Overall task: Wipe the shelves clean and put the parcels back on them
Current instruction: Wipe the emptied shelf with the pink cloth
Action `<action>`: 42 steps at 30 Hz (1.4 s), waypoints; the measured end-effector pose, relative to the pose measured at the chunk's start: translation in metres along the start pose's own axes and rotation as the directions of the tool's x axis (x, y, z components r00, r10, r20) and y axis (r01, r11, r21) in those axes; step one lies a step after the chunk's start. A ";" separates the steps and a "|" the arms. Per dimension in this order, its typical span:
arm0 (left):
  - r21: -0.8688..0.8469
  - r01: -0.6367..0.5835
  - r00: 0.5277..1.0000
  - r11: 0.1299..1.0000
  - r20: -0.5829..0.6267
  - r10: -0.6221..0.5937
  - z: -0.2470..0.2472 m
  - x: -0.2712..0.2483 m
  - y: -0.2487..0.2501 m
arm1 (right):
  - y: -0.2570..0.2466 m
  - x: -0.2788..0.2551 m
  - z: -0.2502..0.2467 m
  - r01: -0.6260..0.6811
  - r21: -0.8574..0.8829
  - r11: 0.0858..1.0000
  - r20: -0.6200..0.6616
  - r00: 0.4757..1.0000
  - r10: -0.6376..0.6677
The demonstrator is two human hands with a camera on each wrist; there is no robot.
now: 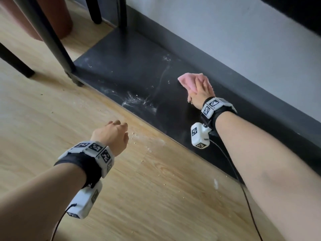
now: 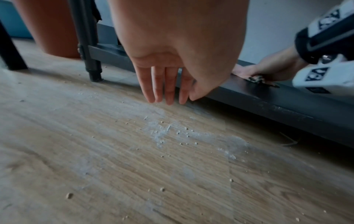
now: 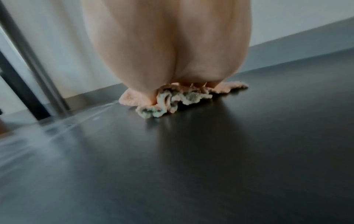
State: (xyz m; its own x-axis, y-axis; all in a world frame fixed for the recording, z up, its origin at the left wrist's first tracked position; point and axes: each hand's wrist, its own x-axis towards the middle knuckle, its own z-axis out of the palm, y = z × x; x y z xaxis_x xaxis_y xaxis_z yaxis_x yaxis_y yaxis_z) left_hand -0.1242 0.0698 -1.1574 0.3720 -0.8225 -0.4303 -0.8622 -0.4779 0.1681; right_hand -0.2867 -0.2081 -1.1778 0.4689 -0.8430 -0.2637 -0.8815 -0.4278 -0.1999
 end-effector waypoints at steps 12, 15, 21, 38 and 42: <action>0.088 -0.153 0.986 0.984 0.085 0.145 -0.041 0.035 -0.041 | -0.052 -0.158 0.057 -0.055 0.101 0.993 0.014 0.998 0.053; 0.067 -0.168 0.981 0.984 0.106 0.160 -0.038 0.044 -0.051 | -0.119 -0.141 0.072 0.045 0.129 0.991 0.026 0.998 -0.049; 0.031 -0.176 0.984 0.984 0.041 0.174 -0.022 0.035 -0.077 | -0.106 -0.055 0.058 0.068 -0.010 0.998 -0.018 0.998 -0.068; 0.013 -0.136 0.991 0.991 0.015 0.136 -0.031 0.041 -0.104 | -0.184 -0.071 0.058 0.191 0.036 0.981 0.136 0.971 -0.194; -0.005 -0.109 0.994 0.994 0.006 0.109 -0.026 0.032 -0.117 | -0.138 -0.047 0.044 0.051 -0.076 0.996 0.086 0.995 -0.044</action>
State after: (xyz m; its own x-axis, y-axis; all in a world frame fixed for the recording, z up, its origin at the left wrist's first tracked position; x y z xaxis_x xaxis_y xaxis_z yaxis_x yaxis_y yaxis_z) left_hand -0.0021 0.0913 -1.1678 0.2739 -0.8676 -0.4150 -0.8956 -0.3874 0.2187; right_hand -0.1841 -0.0953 -1.1791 0.5103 -0.7922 -0.3346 -0.8583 -0.4935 -0.1407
